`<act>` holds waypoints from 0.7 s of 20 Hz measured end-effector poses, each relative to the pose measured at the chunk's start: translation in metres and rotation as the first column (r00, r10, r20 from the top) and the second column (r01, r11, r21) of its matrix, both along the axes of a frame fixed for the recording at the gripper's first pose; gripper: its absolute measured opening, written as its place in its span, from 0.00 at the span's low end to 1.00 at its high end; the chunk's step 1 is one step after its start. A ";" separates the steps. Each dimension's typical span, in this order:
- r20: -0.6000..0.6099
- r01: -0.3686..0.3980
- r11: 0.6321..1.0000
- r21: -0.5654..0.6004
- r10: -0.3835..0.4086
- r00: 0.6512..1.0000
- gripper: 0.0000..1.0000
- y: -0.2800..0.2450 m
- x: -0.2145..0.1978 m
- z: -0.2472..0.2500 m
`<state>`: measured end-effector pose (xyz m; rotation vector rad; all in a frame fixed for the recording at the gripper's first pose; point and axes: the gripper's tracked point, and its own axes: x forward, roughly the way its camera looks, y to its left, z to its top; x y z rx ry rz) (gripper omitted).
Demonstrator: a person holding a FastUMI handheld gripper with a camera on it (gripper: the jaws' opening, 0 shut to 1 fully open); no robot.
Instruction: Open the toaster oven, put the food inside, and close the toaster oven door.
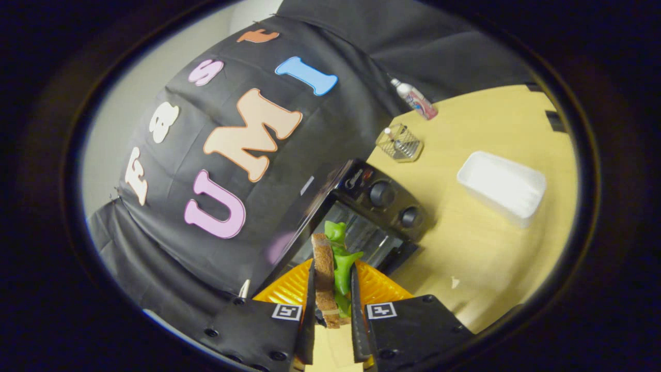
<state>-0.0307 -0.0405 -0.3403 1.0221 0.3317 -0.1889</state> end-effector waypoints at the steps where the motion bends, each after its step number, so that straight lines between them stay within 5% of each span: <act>1: -0.005 0.004 1.000 0.019 -0.004 1.000 0.31 0.005 0.006 -0.007; 14: -0.012 0.029 0.992 0.122 -0.027 1.000 0.31 0.025 0.091 -0.058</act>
